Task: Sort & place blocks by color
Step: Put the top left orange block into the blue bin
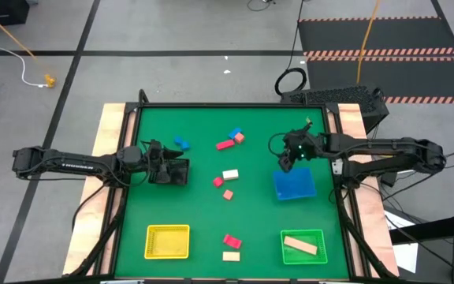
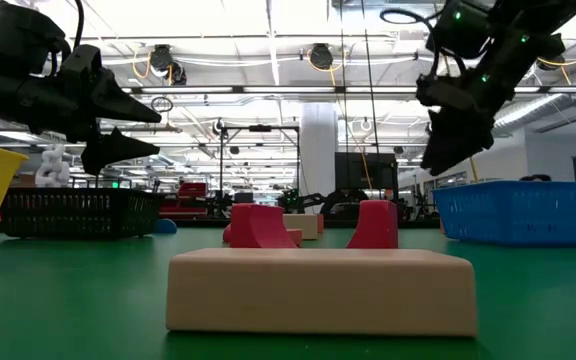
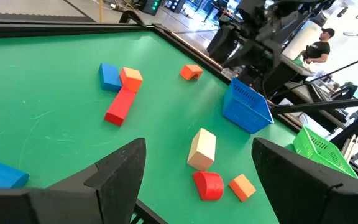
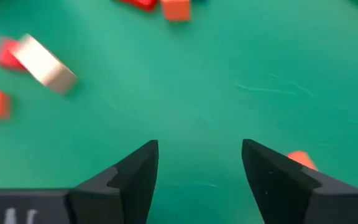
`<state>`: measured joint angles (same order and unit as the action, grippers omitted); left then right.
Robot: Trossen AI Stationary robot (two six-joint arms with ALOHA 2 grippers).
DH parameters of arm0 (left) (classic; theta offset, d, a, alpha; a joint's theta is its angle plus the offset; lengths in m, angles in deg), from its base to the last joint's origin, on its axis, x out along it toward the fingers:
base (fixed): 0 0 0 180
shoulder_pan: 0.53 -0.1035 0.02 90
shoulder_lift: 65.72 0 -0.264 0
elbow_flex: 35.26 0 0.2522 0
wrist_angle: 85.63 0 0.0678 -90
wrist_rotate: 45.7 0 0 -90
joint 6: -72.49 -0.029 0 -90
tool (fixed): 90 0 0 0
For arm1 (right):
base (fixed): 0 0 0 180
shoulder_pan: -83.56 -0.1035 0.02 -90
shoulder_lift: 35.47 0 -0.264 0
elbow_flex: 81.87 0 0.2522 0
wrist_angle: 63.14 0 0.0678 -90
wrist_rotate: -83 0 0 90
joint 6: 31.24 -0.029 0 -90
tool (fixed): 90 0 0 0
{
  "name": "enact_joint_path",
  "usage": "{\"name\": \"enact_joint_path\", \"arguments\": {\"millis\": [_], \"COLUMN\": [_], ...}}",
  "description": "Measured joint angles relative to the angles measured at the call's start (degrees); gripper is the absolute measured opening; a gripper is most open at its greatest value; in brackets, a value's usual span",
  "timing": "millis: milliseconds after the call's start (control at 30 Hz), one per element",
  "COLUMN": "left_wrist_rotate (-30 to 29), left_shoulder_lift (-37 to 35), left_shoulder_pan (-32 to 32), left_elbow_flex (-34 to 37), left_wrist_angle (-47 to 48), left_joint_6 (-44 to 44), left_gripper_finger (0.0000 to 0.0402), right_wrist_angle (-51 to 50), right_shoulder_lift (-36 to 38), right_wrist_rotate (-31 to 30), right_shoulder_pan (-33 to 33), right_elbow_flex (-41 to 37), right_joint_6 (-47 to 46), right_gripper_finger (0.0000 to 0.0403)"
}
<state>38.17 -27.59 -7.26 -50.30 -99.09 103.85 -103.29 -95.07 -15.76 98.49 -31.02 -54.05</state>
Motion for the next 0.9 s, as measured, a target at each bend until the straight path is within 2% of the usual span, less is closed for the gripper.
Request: {"name": "enact_joint_path", "arguments": {"millis": [300,467,667,900], "left_wrist_rotate": [0.00,0.00,0.00,0.00], "left_shoulder_lift": [0.00,-0.02,0.00,0.00], "left_shoulder_pan": [0.00,0.00,0.00,0.00], "left_elbow_flex": [0.01,0.01,0.00,0.02], "left_wrist_angle": [0.02,0.00,0.01,0.02], "left_joint_6": [0.00,0.00,0.00,0.00], "left_gripper_finger": [0.0294,0.0294,0.0294,0.0294], "right_wrist_angle": [-7.37,-6.14,-5.95,-0.80], "right_shoulder_lift": [-0.35,-0.35,-1.64,-2.29], "right_wrist_rotate": [-0.60,-2.03,-1.94,-1.87], "right_shoulder_pan": [6.04,7.74,9.53,10.28], "right_elbow_flex": [-0.01,-0.02,-0.16,-5.10], "right_joint_6": [11.82,16.19,16.71,19.43], "right_gripper_finger": [0.0220,0.0215,0.0215,0.0215]}}
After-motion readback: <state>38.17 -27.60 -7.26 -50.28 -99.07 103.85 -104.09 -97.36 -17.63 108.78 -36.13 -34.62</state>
